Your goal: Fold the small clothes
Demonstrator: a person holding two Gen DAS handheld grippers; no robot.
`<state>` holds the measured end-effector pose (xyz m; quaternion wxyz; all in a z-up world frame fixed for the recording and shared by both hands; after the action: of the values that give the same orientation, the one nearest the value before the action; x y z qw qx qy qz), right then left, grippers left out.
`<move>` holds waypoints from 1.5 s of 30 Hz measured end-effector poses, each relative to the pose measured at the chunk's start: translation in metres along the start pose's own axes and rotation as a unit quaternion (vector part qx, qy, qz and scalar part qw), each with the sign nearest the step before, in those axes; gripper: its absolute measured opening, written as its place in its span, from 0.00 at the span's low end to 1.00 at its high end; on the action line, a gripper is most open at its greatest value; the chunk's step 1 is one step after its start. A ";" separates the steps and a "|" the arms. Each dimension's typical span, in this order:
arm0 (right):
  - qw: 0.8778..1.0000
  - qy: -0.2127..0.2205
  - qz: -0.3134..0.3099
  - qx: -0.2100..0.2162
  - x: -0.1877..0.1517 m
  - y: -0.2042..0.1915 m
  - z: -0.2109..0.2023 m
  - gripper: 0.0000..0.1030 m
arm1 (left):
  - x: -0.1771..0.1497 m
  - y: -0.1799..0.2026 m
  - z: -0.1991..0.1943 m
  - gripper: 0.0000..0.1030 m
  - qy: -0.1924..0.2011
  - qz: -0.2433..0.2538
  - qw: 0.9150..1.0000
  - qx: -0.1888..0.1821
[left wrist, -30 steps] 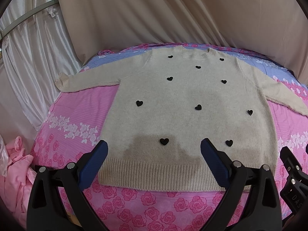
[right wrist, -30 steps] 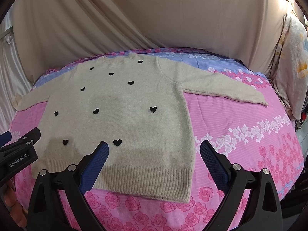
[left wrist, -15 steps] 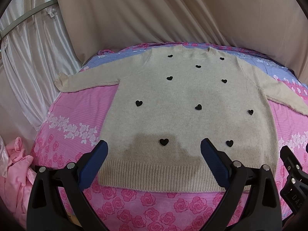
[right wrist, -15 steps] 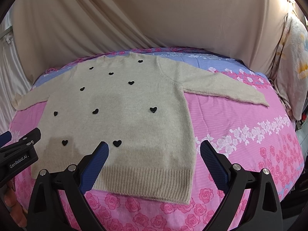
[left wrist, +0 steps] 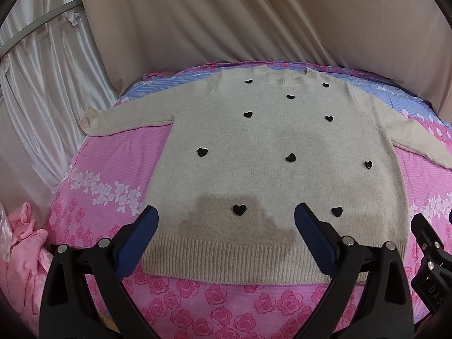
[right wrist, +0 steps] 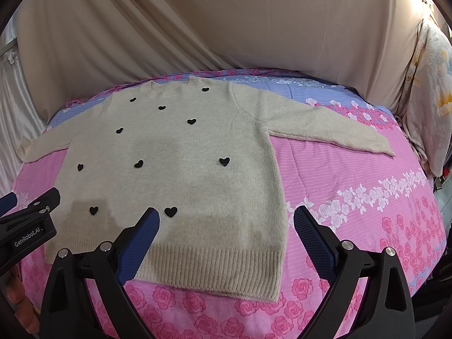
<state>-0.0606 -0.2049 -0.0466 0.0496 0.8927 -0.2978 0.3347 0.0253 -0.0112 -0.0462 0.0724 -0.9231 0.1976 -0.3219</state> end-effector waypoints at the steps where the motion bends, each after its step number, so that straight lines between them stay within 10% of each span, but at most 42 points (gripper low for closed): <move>1: 1.000 -0.001 0.000 0.000 0.000 0.000 0.000 0.91 | 0.000 0.000 0.000 0.92 0.000 0.000 1.000 0.000; 10: 0.999 -0.026 0.030 0.009 0.010 0.026 0.025 0.91 | -0.003 0.003 0.010 0.92 -0.013 -0.006 1.000 -0.012; 23: 0.970 -0.016 0.201 -0.138 0.122 0.303 0.141 0.91 | 0.026 0.025 0.017 0.93 -0.024 -0.018 0.999 -0.009; 32: 0.941 -0.050 0.306 -0.132 0.165 0.411 0.228 0.90 | 0.059 0.048 0.039 0.93 -0.057 0.007 0.998 0.011; 37: 0.927 -0.032 0.357 -0.109 0.168 0.416 0.249 0.59 | 0.070 0.054 0.056 0.93 -0.076 0.016 0.997 0.013; 39: 0.924 -0.030 0.371 -0.092 0.171 0.413 0.251 0.13 | 0.071 0.055 0.063 0.93 -0.080 0.020 0.997 0.011; 45: 0.939 0.045 0.342 -0.014 0.226 0.359 0.200 0.10 | 0.073 0.055 0.076 0.93 -0.086 0.014 0.996 -0.008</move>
<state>-0.0142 -0.6683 -0.0990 -0.0421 0.7203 -0.5870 0.3672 0.1071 -0.0910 -0.0789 0.0864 -0.9449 0.2064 -0.2390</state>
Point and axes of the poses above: each gripper's, at about its wrist camera, not at the fingertips, and z roughly the way its jaws point, y to its right, x to its top, the point moved 4 cm from there along z, roughly the way its jaws point, and after that the axes turned 12 degrees about z, right-handed, at the moved point
